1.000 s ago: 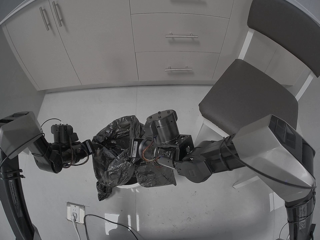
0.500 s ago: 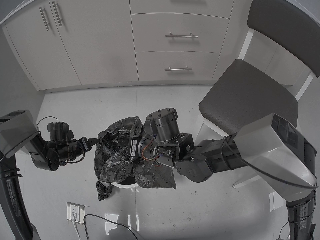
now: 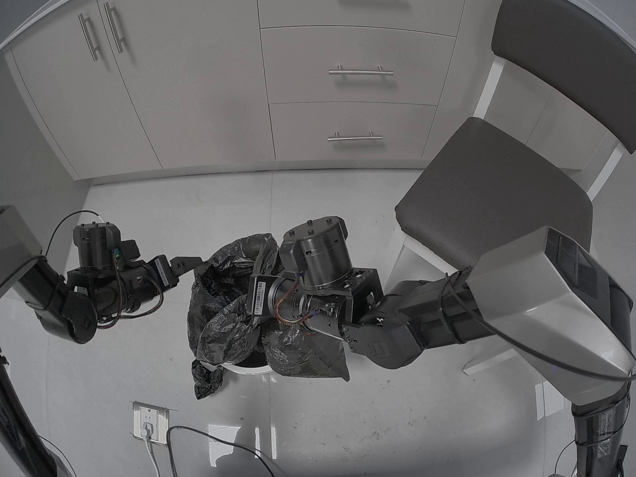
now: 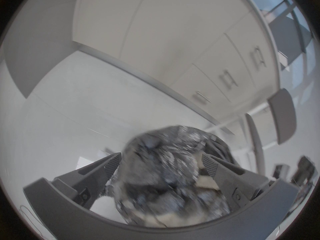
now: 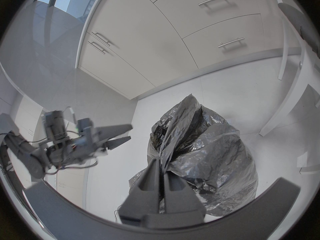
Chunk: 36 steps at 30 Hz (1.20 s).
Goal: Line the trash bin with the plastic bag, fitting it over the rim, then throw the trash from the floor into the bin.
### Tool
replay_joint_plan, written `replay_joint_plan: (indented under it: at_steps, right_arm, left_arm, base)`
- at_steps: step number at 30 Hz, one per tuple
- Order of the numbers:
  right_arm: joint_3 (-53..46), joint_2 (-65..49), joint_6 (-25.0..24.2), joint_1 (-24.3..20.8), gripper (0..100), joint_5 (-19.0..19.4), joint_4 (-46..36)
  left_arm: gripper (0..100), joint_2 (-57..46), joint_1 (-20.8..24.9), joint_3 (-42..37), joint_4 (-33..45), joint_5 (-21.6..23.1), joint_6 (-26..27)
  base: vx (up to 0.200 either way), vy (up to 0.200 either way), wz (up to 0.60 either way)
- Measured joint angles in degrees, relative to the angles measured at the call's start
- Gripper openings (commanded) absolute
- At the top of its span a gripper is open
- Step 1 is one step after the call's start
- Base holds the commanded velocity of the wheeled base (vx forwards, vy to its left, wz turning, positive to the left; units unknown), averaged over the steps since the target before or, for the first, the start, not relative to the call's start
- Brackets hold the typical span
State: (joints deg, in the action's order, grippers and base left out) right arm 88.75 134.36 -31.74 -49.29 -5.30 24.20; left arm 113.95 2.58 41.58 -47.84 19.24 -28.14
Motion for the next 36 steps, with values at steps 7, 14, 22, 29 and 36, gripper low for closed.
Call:
replay_joint_plan:
  at_steps: [7, 14, 22, 29, 36]
  right_arm:
    - [0.06, -0.18, -0.06, -0.24, 0, -0.28, -0.06]
    - [0.09, -0.32, -0.28, -0.32, 0, -0.41, -0.11]
    - [0.11, -0.62, -0.41, -0.35, 0, -0.68, -0.04]
    - [0.11, -0.99, -0.41, -0.35, 0, -0.94, 0.02]
    - [0.00, -1.34, -0.39, -0.46, 0, -0.90, 0.35]
  left_arm:
    - [100, -9.62, 6.34, -11.04, -0.46, 7.08, 11.56]
    - [100, -13.53, 12.11, -18.32, -0.61, 9.23, 27.62]
    - [100, -13.78, 16.02, -20.58, -0.74, 9.28, 35.60]
    - [100, -10.73, 16.62, -16.81, -1.67, 8.20, 35.74]
    - [100, -6.28, 16.51, -14.06, -4.04, 4.71, 35.85]
  base:
    - [0.000, 0.000, 0.00]
    - [0.000, 0.000, 0.00]
    - [0.000, 0.000, 0.00]
    - [0.000, 0.000, 0.00]
    - [0.000, 0.000, 0.00]
